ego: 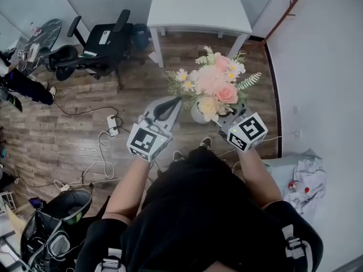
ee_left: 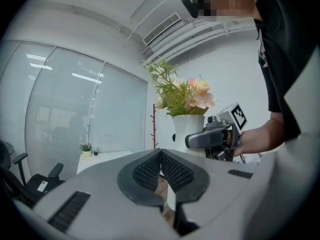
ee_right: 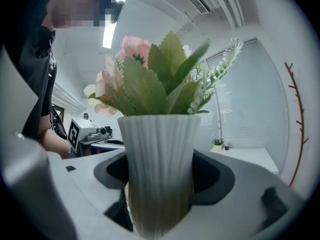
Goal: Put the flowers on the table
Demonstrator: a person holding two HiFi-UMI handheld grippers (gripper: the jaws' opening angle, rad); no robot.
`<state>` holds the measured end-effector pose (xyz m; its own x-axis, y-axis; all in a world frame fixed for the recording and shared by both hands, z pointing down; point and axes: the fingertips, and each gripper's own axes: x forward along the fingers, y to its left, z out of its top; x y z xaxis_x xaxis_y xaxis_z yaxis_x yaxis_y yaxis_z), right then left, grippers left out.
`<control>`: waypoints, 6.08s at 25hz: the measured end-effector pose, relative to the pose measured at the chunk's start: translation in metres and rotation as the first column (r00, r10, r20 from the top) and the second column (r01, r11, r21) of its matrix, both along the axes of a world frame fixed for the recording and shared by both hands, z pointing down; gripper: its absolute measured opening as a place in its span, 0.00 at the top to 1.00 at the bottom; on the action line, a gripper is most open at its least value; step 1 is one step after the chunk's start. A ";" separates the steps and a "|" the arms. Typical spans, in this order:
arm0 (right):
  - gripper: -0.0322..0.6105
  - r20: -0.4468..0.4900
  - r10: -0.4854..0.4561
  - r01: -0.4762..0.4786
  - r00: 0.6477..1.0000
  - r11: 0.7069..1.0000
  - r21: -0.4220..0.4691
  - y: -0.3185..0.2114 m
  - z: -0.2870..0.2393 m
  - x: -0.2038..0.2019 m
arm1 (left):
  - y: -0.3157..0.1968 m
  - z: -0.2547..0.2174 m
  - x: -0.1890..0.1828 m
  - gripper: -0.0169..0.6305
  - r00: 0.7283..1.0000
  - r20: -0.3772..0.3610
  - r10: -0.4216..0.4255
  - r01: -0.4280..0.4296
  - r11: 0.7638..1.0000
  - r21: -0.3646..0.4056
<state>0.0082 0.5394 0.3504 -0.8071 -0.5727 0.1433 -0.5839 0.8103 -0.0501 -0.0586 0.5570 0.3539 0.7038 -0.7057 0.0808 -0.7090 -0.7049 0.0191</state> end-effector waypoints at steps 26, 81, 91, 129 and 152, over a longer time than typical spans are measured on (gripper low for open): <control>0.40 -0.003 -0.042 0.042 0.999 0.999 -0.014 -0.156 -0.001 0.028 | -0.155 -0.007 0.037 0.95 1.000 -0.011 -0.012 0.012 1.000 -0.011; 0.41 -0.018 -0.005 0.004 1.000 1.000 -0.030 -0.446 0.015 0.011 | -0.445 0.015 0.023 0.95 0.999 -0.009 0.036 -0.036 0.999 -0.033; 0.41 -0.028 0.040 -0.041 0.999 0.999 -0.031 -0.489 0.016 -0.034 | -0.488 0.020 -0.020 0.95 0.996 -0.031 0.083 -0.085 0.995 -0.044; 0.41 -0.011 -0.027 0.027 1.000 0.999 -0.019 -0.685 0.018 0.012 | -0.675 0.018 0.015 0.95 1.000 0.013 -0.022 0.023 0.999 -0.047; 0.40 0.010 -0.083 0.083 0.997 0.996 -0.021 -0.772 0.032 0.083 | -0.765 0.031 0.090 0.95 0.996 0.033 -0.081 0.083 0.995 -0.061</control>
